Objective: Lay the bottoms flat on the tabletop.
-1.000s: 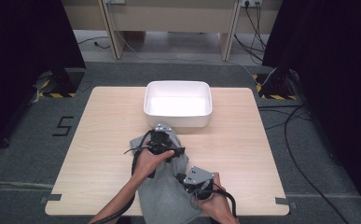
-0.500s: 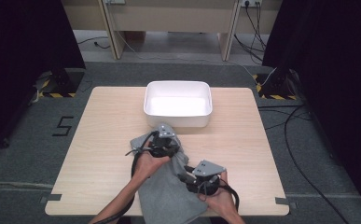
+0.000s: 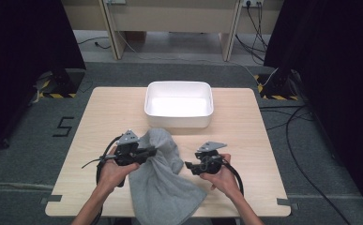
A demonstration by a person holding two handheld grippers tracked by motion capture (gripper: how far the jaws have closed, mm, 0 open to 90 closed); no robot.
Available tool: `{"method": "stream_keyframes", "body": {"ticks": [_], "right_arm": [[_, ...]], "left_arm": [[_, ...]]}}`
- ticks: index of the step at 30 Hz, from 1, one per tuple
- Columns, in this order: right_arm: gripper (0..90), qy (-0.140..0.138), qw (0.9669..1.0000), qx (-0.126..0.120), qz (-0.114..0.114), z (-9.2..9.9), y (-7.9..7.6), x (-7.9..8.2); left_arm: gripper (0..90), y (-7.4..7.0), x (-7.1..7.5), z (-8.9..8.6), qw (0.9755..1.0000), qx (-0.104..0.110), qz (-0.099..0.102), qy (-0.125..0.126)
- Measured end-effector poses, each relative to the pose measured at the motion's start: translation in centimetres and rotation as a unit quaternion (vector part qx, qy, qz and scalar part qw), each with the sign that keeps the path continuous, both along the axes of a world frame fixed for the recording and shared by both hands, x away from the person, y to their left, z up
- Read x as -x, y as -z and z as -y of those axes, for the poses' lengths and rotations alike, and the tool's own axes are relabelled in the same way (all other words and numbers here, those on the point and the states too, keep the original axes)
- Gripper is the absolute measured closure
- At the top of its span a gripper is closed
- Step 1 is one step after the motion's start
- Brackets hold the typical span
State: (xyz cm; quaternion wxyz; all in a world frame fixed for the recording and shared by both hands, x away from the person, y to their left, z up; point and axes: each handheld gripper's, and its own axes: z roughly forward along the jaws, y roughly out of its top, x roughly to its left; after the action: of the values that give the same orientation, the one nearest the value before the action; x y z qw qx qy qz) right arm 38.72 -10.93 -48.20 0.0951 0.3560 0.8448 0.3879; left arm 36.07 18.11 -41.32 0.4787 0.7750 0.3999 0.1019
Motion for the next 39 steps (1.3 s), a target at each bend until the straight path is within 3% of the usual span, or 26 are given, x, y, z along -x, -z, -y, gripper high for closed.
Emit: {"method": "stream_keyframes", "body": {"ticks": [4, 9, 10, 11, 12, 13, 14, 17, 20, 23, 28, 29, 31, 34, 35, 39], "right_arm": [[39.9, -0.032, 0.9987, -0.006, -0.039, -2.4, 1.4, -1.2], [43.0, -0.046, 0.9981, 0.008, -0.039, -4.8, 2.1, -2.6], [47.9, -0.053, 0.9976, 0.007, -0.043, -5.2, 2.4, -2.8], [66.3, -0.067, 0.9969, 0.0, -0.04, -5.7, 2.6, -3.0], [75.7, -0.068, 0.9971, -0.003, -0.035, -5.7, 2.5, -3.1], [75.7, -0.068, 0.9971, -0.003, -0.035, -5.7, 2.5, -3.1], [82.6, -0.07, 0.9972, -0.001, -0.025, -5.7, 2.3, -3.0], [86.4, -0.069, 0.9976, -0.013, 0.001, -4.9, 0.8, -2.8], [87.7, -0.058, 0.9971, -0.028, 0.041, -3.4, -2.1, -2.3], [88.0, -0.051, 0.9949, -0.025, 0.083, -2.0, -5.5, -1.9], [88.2, -0.043, 0.9918, -0.023, 0.118, -0.6, -8.7, -1.5], [88.2, -0.04, 0.9917, -0.027, 0.119, -0.3, -9.0, -1.5], [88.1, -0.029, 0.9923, -0.03, 0.117, 0.6, -9.3, -1.7], [87.8, -0.013, 0.9946, -0.032, 0.098, 1.9, -8.3, -2.1], [87.8, -0.013, 0.9946, -0.032, 0.098, 1.9, -8.3, -2.1], [87.7, 0.0, 0.9955, -0.025, 0.091, 2.9, -7.5, -2.2]], "left_arm": [[87.4, 0.4, -0.1, -0.5, 1.0, -0.001, -0.004, -0.003], [87.3, 0.7, -0.2, -0.5, 1.0, 0.001, -0.004, -0.001], [87.3, 0.8, -0.2, -0.6, 1.0, 0.0, -0.004, -0.001], [87.3, 0.8, -0.2, -0.6, 1.0, -0.001, -0.002, -0.003], [87.3, 0.7, -0.2, -0.7, 1.0, -0.003, -0.001, -0.004], [87.3, 0.7, -0.1, -0.9, 1.0, -0.004, 0.0, -0.006], [87.3, 0.7, -0.1, -1.1, 1.0, -0.002, 0.0, -0.008], [87.3, 0.8, -0.1, -1.9, 0.9998, 0.004, 0.001, -0.017], [87.2, 1.2, -0.2, -2.6, 0.9995, 0.014, -0.001, -0.027], [87.0, 1.5, -0.4, -2.8, 0.9993, 0.019, -0.001, -0.033], [86.0, 1.8, -0.6, -2.2, 0.9993, 0.019, 0.0, -0.031], [83.0, 2.0, -0.6, -2.0, 0.9993, 0.019, 0.0, -0.033], [67.4, 2.5, -0.6, -1.7, 0.9991, 0.018, -0.015, -0.035], [55.1, 4.0, -0.2, -1.1, 0.9984, 0.016, -0.034, -0.042], [55.1, 4.6, 0.1, -0.8, 0.9981, 0.01, -0.045, -0.042], [44.3, 7.0, 1.7, 0.3, 0.9963, -0.051, -0.059, -0.034]]}}
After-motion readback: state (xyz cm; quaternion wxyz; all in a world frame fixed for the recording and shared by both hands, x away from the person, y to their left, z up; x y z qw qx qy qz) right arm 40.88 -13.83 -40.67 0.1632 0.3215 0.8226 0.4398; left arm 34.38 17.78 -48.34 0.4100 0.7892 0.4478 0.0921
